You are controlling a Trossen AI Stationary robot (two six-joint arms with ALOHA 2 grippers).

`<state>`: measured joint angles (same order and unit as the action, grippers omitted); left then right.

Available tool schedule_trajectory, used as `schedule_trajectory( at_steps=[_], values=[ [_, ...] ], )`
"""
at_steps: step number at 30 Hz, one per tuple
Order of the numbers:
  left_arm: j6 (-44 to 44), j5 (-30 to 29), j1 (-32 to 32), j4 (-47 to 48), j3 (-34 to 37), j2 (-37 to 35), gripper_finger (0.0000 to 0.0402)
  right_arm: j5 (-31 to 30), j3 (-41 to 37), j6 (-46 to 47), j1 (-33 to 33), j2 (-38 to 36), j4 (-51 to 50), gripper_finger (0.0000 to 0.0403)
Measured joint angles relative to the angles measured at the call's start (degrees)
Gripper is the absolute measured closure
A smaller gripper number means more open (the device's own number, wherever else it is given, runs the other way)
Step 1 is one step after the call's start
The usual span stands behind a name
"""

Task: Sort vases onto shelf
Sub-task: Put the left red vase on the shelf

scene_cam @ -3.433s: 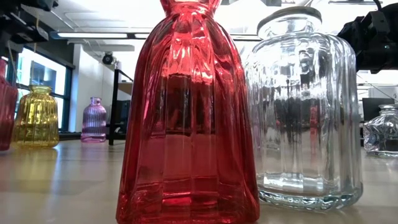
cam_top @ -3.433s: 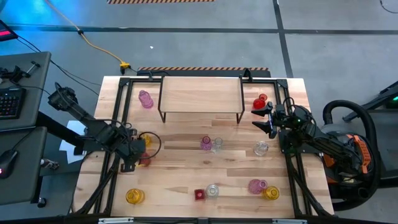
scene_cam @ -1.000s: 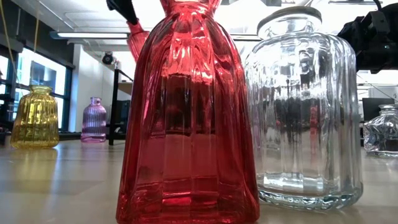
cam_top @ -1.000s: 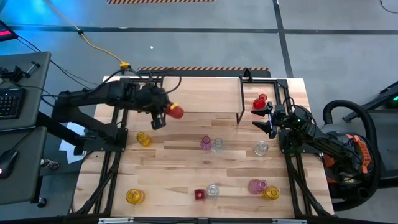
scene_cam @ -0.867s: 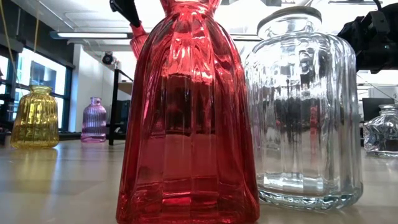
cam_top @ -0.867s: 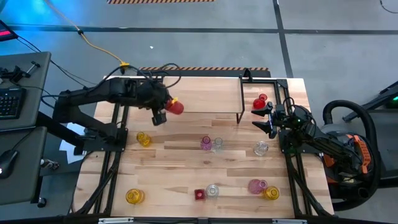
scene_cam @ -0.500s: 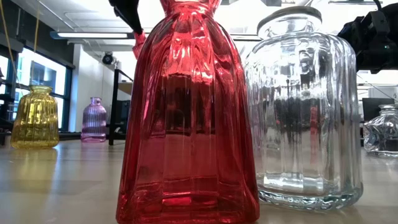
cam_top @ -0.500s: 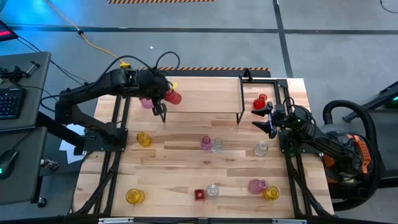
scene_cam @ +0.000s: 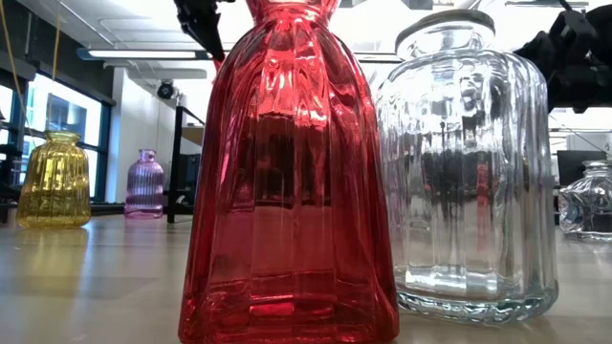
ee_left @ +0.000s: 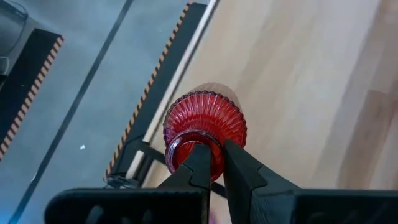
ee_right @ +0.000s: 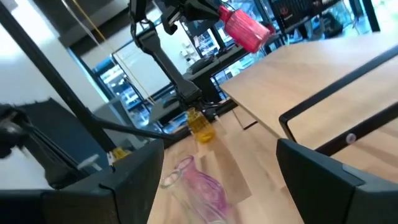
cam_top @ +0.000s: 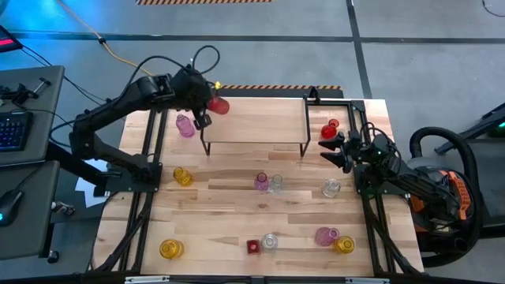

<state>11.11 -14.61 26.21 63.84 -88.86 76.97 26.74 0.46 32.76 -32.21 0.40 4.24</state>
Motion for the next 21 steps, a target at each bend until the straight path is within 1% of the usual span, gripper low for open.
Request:
schedule_trajectory(
  at_steps=[6, 10, 13, 15, 18, 21],
  values=[
    [1.6, 1.27, 2.52, -1.04, -0.02, 0.04, 0.0391, 0.0, 0.0, 2.12, 0.01, 0.0, 0.35, 0.01],
    [1.72, 3.29, 4.0, -0.82, -0.85, 0.06, 0.039, 0.0, 0.01, 5.93, 0.0, 0.01, 1.64, 0.01],
    [2.01, 3.76, 4.51, -0.66, -1.29, 0.04, 0.039, -0.09, -0.01, 11.22, 0.02, 0.01, 2.58, 0.01],
    [2.66, 3.8, 4.66, -0.63, -1.74, 0.04, 0.039, -1.17, 0.01, 13.67, 0.02, 0.02, 3.32, 0.01],
    [3.07, 4.05, 5.13, -0.78, -2.47, 0.04, 0.039, -3.84, 0.0, 13.8, 0.0, 0.02, 3.73, 0.01],
    [3.08, 4.51, 5.4, -0.5, -2.51, 0.06, 0.039, -4.9, 0.01, 13.76, 0.0, 0.02, 3.73, 0.01]
  ],
)
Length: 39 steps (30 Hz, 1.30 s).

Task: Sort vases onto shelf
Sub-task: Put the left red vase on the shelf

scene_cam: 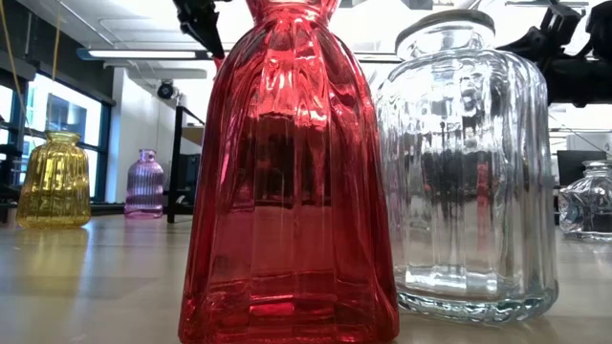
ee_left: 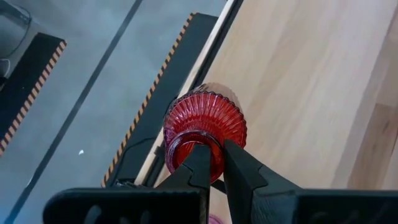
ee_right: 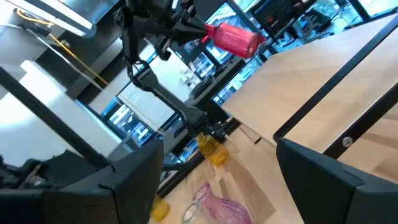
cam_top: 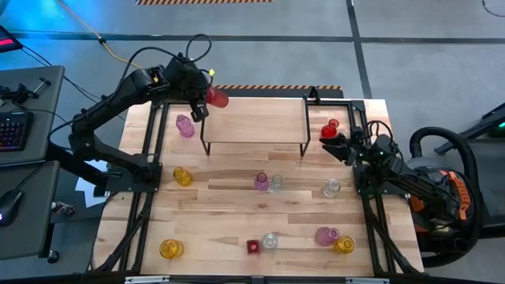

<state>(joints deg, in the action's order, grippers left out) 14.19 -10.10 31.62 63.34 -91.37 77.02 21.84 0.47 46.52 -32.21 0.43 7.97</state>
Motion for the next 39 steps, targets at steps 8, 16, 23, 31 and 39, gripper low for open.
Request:
schedule_trajectory(
  at_steps=[8, 16, 23, 31, 39],
  values=[
    [-1.49, 0.99, 0.26, 1.58, -0.02, 2.76, 0.039, -6.99, 0.0, -0.26, 0.0, -0.01, -1.14, 0.01],
    [-1.37, 0.64, 0.26, 2.85, -0.02, 5.34, 0.0389, -11.86, 0.0, 1.45, 0.0, 0.0, -5.51, 0.01],
    [0.45, 1.51, 1.57, 3.4, -0.02, 5.43, 0.0389, -11.86, 0.0, 3.14, 0.0, 0.0, -5.61, 0.01],
    [1.08, 2.07, 2.18, 3.4, -0.02, 5.43, 0.0386, -11.86, 0.0, 4.61, 0.0, 0.0, -5.6, 0.01],
    [1.5, 3.31, 2.16, 3.4, -0.02, 5.43, 0.0376, -13.03, 0.0, 5.09, 0.02, 0.0, -5.62, 0.01]
  ],
)
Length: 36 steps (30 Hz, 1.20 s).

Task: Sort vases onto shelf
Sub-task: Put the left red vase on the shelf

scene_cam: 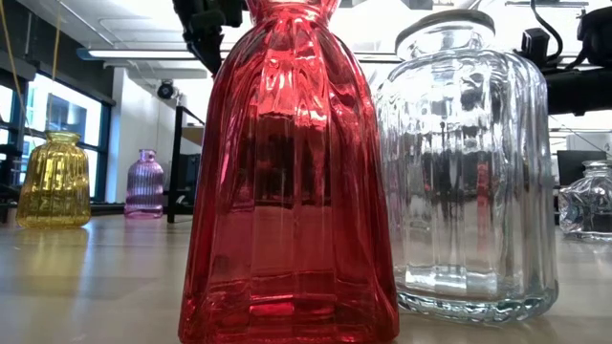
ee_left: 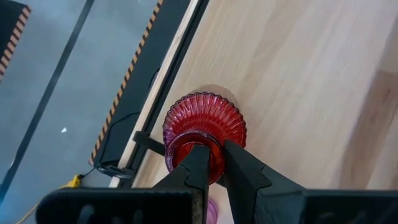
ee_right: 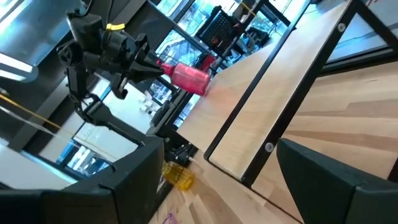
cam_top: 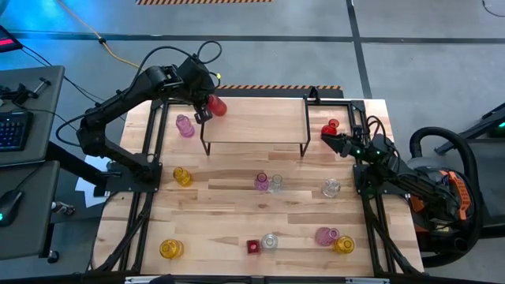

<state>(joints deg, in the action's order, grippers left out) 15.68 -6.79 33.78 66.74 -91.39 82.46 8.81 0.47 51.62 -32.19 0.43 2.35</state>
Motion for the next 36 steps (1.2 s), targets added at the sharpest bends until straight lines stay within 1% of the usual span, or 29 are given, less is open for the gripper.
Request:
schedule_trajectory(
  at_steps=[8, 14, 22, 31, 36],
  values=[
    [-0.98, 0.22, 0.0, 0.0, 0.0, -0.02, 0.0378, -2.33, 0.0, -0.61, -0.02, 0.0, 0.0, 0.01],
    [-1.03, 0.22, 0.0, 0.0, 0.0, -0.02, 0.0364, -2.33, 0.0, -0.61, -0.02, 0.0, -0.01, 0.01],
    [-1.06, 0.17, 0.0, -0.25, 0.0, -0.03, 0.036, -2.29, 0.0, -0.61, -0.02, 0.0, -0.02, 0.01],
    [-1.97, 0.05, 0.0, -0.28, 0.0, -0.13, 0.0334, -2.23, 0.0, -0.63, -0.02, 0.0, -0.04, 0.01],
    [-2.07, -1.43, 0.0, -0.24, 0.0, -0.13, 0.0325, -2.2, 0.0, -0.63, -0.02, 0.0, -0.04, 0.01]
  ],
)
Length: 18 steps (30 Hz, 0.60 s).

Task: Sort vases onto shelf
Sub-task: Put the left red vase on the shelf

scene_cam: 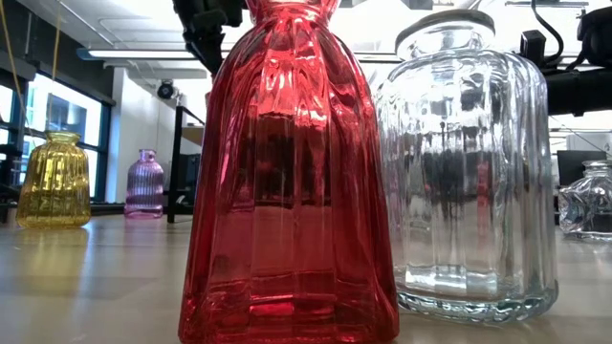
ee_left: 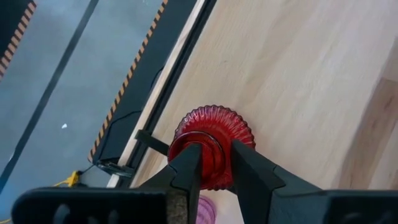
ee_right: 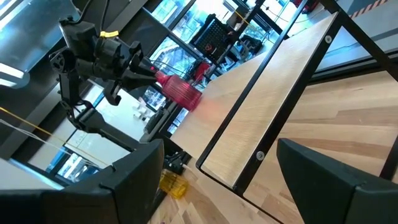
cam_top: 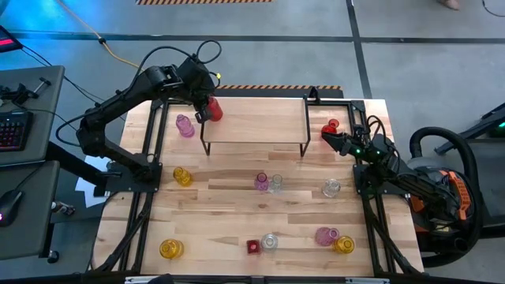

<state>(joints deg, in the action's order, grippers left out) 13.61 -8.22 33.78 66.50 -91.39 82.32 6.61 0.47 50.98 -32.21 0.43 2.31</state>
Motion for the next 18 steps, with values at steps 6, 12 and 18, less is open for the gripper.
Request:
schedule_trajectory(
  at_steps=[6, 12, 18],
  values=[
    [0.02, -0.04, -0.05, -1.38, 0.0, 0.31, 0.0325, 0.0, 0.0, 0.0, 0.02, 0.0, 0.0, 0.01],
    [0.09, -1.32, -0.11, -3.94, -0.06, 2.1, 0.0325, 0.01, 0.0, 0.0, 0.01, 0.0, 0.0, 0.01],
    [0.08, -3.99, -0.22, -3.97, -0.07, 2.31, 0.0325, 0.02, 0.0, 0.02, 0.0, 0.0, -0.02, 0.01]
  ],
)
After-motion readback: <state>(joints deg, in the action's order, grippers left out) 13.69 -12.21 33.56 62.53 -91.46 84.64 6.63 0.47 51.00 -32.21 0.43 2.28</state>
